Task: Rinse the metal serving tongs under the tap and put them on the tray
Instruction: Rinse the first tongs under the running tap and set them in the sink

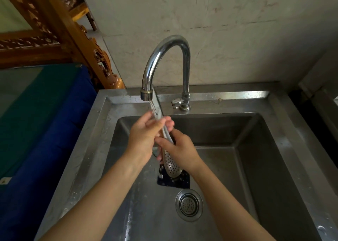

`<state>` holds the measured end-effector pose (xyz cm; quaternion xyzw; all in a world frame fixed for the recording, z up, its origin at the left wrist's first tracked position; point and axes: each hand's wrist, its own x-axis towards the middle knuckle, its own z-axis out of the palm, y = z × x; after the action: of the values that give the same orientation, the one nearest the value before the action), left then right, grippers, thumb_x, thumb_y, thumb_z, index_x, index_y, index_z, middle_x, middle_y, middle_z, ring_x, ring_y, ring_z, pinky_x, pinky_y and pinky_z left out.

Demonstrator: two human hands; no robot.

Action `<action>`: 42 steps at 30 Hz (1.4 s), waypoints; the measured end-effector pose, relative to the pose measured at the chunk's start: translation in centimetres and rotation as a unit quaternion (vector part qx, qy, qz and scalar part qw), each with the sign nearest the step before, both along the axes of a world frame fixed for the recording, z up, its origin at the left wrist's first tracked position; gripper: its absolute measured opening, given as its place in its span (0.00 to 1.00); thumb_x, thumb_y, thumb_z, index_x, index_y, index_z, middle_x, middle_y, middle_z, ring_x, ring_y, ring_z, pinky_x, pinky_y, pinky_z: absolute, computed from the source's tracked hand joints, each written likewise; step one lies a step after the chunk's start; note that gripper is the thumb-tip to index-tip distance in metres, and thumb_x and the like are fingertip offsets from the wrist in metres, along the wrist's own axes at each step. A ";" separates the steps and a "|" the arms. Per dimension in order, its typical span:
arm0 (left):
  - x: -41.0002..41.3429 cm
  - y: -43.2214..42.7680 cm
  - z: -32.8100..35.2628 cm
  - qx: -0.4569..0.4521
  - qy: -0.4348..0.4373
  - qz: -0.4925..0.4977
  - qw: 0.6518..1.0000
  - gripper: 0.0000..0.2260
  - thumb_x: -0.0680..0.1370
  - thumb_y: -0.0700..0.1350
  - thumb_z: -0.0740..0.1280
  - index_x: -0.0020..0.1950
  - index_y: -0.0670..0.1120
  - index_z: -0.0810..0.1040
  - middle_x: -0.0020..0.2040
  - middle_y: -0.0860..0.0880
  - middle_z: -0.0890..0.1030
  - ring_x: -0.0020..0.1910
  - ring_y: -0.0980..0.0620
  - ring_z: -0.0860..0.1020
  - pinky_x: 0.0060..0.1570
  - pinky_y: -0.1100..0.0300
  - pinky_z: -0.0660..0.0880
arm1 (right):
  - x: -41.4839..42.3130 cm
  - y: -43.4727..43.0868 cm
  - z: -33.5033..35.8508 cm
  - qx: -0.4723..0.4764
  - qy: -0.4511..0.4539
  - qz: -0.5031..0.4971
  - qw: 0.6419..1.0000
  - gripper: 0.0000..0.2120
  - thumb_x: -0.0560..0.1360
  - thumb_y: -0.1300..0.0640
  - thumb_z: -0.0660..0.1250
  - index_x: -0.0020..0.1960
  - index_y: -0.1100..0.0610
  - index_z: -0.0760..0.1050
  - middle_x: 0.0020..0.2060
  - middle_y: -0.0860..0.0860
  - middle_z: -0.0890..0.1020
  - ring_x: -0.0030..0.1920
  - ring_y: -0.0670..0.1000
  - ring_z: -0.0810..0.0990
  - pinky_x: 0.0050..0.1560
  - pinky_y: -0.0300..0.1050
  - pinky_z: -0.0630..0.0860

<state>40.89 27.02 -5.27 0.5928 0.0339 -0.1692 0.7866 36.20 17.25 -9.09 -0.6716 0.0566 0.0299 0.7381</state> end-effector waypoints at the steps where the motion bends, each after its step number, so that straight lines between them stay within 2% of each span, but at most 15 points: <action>1: -0.3 0.2 0.0 0.015 0.005 -0.025 1.000 0.14 0.75 0.35 0.65 0.59 0.45 0.75 0.44 0.47 0.86 0.46 0.49 0.84 0.39 0.62 0.80 | 0.2 -0.1 0.2 0.003 0.002 -0.013 1.000 0.06 0.75 0.59 0.66 0.50 0.61 0.74 0.35 0.53 0.82 0.30 0.54 0.82 0.34 0.50 0.81; 5: 0.1 0.6 0.7 0.068 -0.003 -0.039 0.997 0.12 0.73 0.36 0.68 0.55 0.45 0.77 0.42 0.45 0.86 0.43 0.47 0.84 0.38 0.60 0.81 | 0.4 -0.4 0.7 -0.025 0.001 -0.023 0.999 0.09 0.74 0.55 0.68 0.50 0.59 0.74 0.37 0.52 0.82 0.32 0.53 0.83 0.34 0.45 0.81; 9: 2.4 0.1 1.9 0.091 0.016 0.023 0.995 0.06 0.72 0.38 0.71 0.47 0.45 0.78 0.37 0.47 0.84 0.36 0.51 0.84 0.35 0.60 0.81 | -0.3 -0.2 0.3 -0.161 0.009 -0.030 0.986 0.10 0.73 0.51 0.69 0.49 0.56 0.72 0.39 0.53 0.81 0.41 0.56 0.82 0.41 0.50 0.79; 13: 6.0 -0.5 3.1 0.074 0.026 0.119 0.990 0.03 0.75 0.38 0.68 0.41 0.44 0.78 0.33 0.49 0.80 0.29 0.54 0.80 0.32 0.61 0.79 | -1.7 0.6 -0.4 -0.243 0.022 -0.023 0.970 0.11 0.73 0.48 0.68 0.48 0.53 0.69 0.35 0.48 0.79 0.33 0.49 0.79 0.29 0.40 0.75; 16: 5.6 -1.2 2.0 0.163 -0.032 0.124 0.978 0.05 0.77 0.42 0.65 0.41 0.48 0.76 0.31 0.51 0.77 0.32 0.54 0.76 0.37 0.58 0.77 | -2.2 1.2 -0.6 -0.405 0.017 -0.051 0.913 0.15 0.75 0.44 0.63 0.54 0.54 0.67 0.43 0.50 0.79 0.39 0.51 0.80 0.32 0.41 0.69; 19: 3.7 -1.5 0.0 0.238 -0.102 0.072 0.963 0.05 0.78 0.45 0.63 0.53 0.47 0.72 0.43 0.50 0.76 0.39 0.53 0.77 0.41 0.59 0.77 | -2.2 1.7 -0.6 -0.518 0.006 -0.081 0.851 0.19 0.77 0.46 0.60 0.61 0.57 0.64 0.54 0.53 0.75 0.52 0.54 0.77 0.42 0.45 0.74; 21: 3.4 -1.8 -0.7 0.187 -0.074 0.048 0.978 0.09 0.79 0.43 0.63 0.58 0.48 0.69 0.47 0.48 0.77 0.39 0.54 0.79 0.41 0.60 0.78 | -2.4 2.1 -0.8 -0.527 -0.009 -0.082 0.846 0.22 0.76 0.47 0.61 0.63 0.59 0.62 0.57 0.55 0.72 0.57 0.54 0.73 0.54 0.47 0.75; 23: 3.4 -2.2 -0.7 0.137 -0.063 0.051 0.987 0.05 0.79 0.41 0.61 0.51 0.52 0.70 0.43 0.48 0.77 0.32 0.58 0.78 0.34 0.63 0.77 | -2.9 2.3 -1.1 -0.523 -0.037 -0.065 0.849 0.24 0.76 0.47 0.62 0.65 0.59 0.62 0.57 0.55 0.70 0.57 0.54 0.70 0.59 0.47 0.72; 25: 3.7 -2.7 -0.7 0.137 -0.068 0.068 0.986 0.04 0.80 0.44 0.59 0.45 0.51 0.69 0.38 0.50 0.74 0.26 0.60 0.72 0.28 0.66 0.71 | -3.2 2.0 -1.2 -0.445 -0.037 -0.047 0.894 0.23 0.76 0.45 0.61 0.65 0.58 0.64 0.55 0.53 0.71 0.55 0.52 0.70 0.57 0.46 0.71; 28: 4.3 -3.2 -0.2 0.067 -0.052 0.075 0.994 0.10 0.80 0.50 0.59 0.40 0.47 0.69 0.28 0.53 0.69 0.20 0.60 0.66 0.21 0.68 0.65 | -2.8 0.7 -0.9 -0.182 0.067 -0.010 0.981 0.18 0.76 0.43 0.60 0.56 0.56 0.70 0.48 0.54 0.79 0.47 0.53 0.78 0.52 0.53 0.77; 31: 4.6 -3.3 0.7 0.021 -0.039 0.050 0.998 0.17 0.78 0.57 0.59 0.33 0.48 0.70 0.20 0.54 0.68 0.17 0.59 0.64 0.18 0.66 0.62 | -2.3 0.1 -1.0 -0.092 0.088 0.014 0.992 0.19 0.75 0.44 0.63 0.51 0.62 0.72 0.45 0.63 0.81 0.45 0.62 0.82 0.50 0.59 0.78; 33: 4.8 -3.3 1.1 0.009 -0.035 0.064 0.997 0.17 0.79 0.54 0.58 0.33 0.48 0.70 0.19 0.54 0.69 0.17 0.59 0.65 0.20 0.64 0.63 | -1.7 0.6 -0.5 -0.060 0.070 -0.010 0.996 0.17 0.76 0.47 0.63 0.44 0.63 0.71 0.38 0.63 0.80 0.34 0.58 0.81 0.41 0.57 0.79; 37: 3.9 -3.5 0.8 0.065 -0.079 0.052 0.993 0.08 0.80 0.47 0.59 0.43 0.49 0.74 0.30 0.53 0.76 0.22 0.60 0.71 0.25 0.65 0.69 | 0.4 0.9 0.6 -0.163 0.042 -0.107 0.980 0.21 0.78 0.46 0.58 0.34 0.59 0.68 0.27 0.54 0.73 0.28 0.54 0.73 0.34 0.52 0.70; 39: 2.9 -3.7 0.3 0.066 -0.088 0.022 0.994 0.04 0.80 0.43 0.59 0.47 0.49 0.73 0.35 0.51 0.76 0.23 0.61 0.71 0.24 0.66 0.71 | 1.3 0.9 1.3 -0.230 0.035 -0.135 0.963 0.22 0.80 0.45 0.54 0.37 0.60 0.72 0.30 0.56 0.77 0.31 0.54 0.74 0.36 0.49 0.69; 42: 3.1 -3.7 0.8 0.009 -0.042 0.024 0.999 0.11 0.80 0.49 0.60 0.41 0.46 0.73 0.27 0.52 0.72 0.20 0.58 0.67 0.20 0.65 0.67 | 1.4 1.3 1.5 -0.351 0.015 -0.132 0.927 0.23 0.80 0.45 0.52 0.46 0.63 0.73 0.38 0.62 0.82 0.38 0.61 0.78 0.38 0.51 0.72</action>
<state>43.98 23.28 -4.47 0.6053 0.0166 -0.1253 0.7859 37.56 18.54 -7.63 -0.8735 0.1626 -0.0797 0.4520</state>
